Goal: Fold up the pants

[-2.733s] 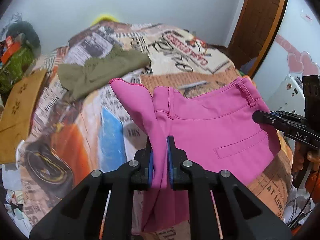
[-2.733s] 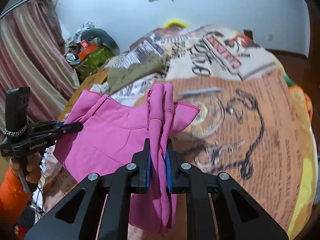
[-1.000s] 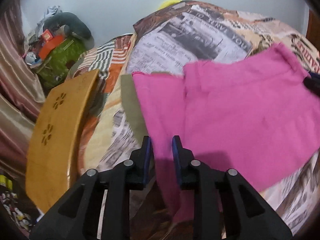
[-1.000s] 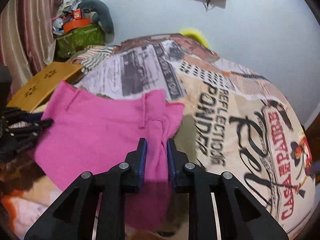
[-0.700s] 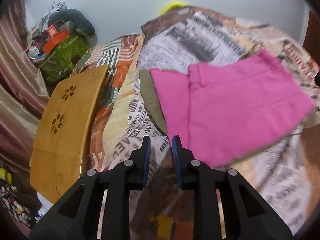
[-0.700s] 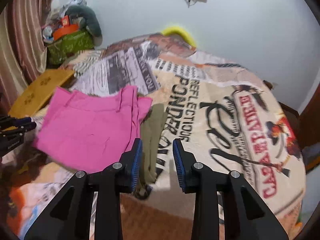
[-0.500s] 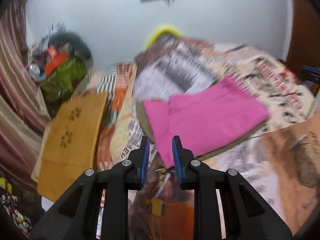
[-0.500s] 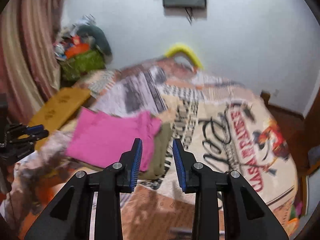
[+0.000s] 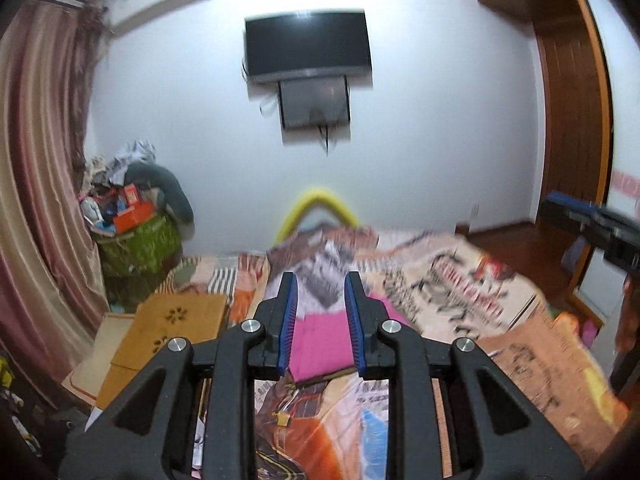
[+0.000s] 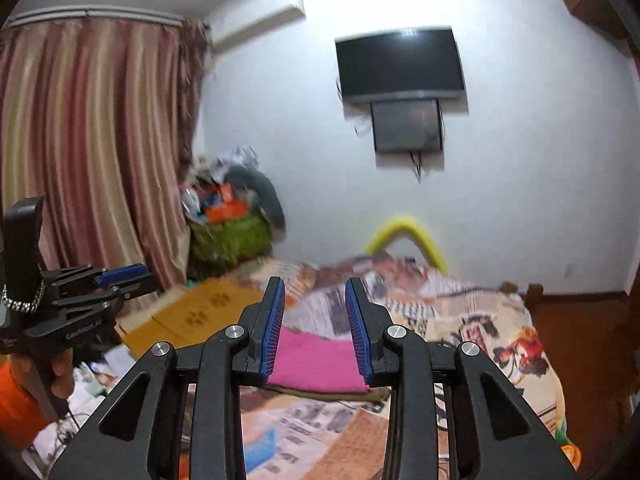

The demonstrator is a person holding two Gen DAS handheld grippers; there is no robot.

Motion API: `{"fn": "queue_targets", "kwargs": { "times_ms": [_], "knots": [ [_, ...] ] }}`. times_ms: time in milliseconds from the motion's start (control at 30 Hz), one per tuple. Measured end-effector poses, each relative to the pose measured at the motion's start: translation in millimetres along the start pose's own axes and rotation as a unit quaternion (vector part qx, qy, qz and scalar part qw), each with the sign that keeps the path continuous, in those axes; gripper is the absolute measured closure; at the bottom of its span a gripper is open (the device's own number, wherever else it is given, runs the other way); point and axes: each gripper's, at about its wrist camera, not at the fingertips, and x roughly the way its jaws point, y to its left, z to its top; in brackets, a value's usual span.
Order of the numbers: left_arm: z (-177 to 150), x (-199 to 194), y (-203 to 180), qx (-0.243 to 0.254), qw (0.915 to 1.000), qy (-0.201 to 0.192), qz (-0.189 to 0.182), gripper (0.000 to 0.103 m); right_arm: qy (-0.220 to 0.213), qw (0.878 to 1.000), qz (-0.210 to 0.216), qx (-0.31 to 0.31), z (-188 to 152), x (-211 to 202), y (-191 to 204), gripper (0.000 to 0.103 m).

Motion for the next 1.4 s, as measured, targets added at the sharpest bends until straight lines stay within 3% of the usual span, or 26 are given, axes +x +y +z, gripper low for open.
{"fn": "queue_targets", "kwargs": {
  "times_ms": [233,400,467,567,600,667,733,833,900,1033,1400],
  "knots": [
    [-4.0,-91.5,-13.4,-0.006,0.9961,-0.088,0.01,0.078,-0.067,0.998,0.01,-0.011,2.4,-62.3,36.6,0.075],
    [-20.3,-137.3,-24.9,-0.016,0.9932,-0.115,-0.002,0.071,-0.085,0.996,0.006,-0.018,-9.4,-81.1,52.4,0.075],
    [-26.6,-151.0,-28.5,-0.014,0.9922,-0.124,0.001,0.064,-0.09,0.996,0.001,-0.027,-13.8,-88.2,61.4,0.075],
    [-34.4,-165.0,-33.0,-0.012,0.9913,-0.131,-0.002,0.04,-0.098,0.995,0.0,-0.027,-16.8,-99.4,69.7,0.075],
    [-36.5,-168.4,-34.3,-0.013,0.9909,-0.134,-0.003,0.027,-0.099,0.995,-0.001,-0.026,-15.6,-98.2,69.5,0.074],
    [-40.7,-176.3,-35.9,-0.013,0.9903,-0.138,0.0,0.019,-0.097,0.995,-0.003,-0.026,-14.5,-99.4,70.8,0.063],
    [-43.0,-179.5,-38.1,-0.01,0.9901,-0.14,0.005,0.013,-0.105,0.994,-0.016,-0.029,-17.4,-103.6,73.5,0.043],
    [-45.9,-185.0,-36.5,-0.019,0.9896,-0.142,-0.004,0.002,-0.111,0.993,-0.029,-0.035,-18.5,-107.8,78.4,0.029],
    [-46.5,-186.8,-35.0,-0.024,0.9891,-0.145,-0.008,0.002,-0.11,0.993,-0.026,-0.037,-19.2,-110.1,80.6,0.024],
    [-48.6,-188.3,-31.8,-0.032,0.9894,-0.142,-0.006,0.001,-0.113,0.992,-0.034,-0.042,-20.2,-111.7,84.5,0.003],
    [-50.8,-184.1,-31.8,-0.038,0.9906,-0.132,-0.002,0.0,-0.109,0.992,-0.041,-0.038,-31.2,-112.2,82.7,0.0]
  ]
}}
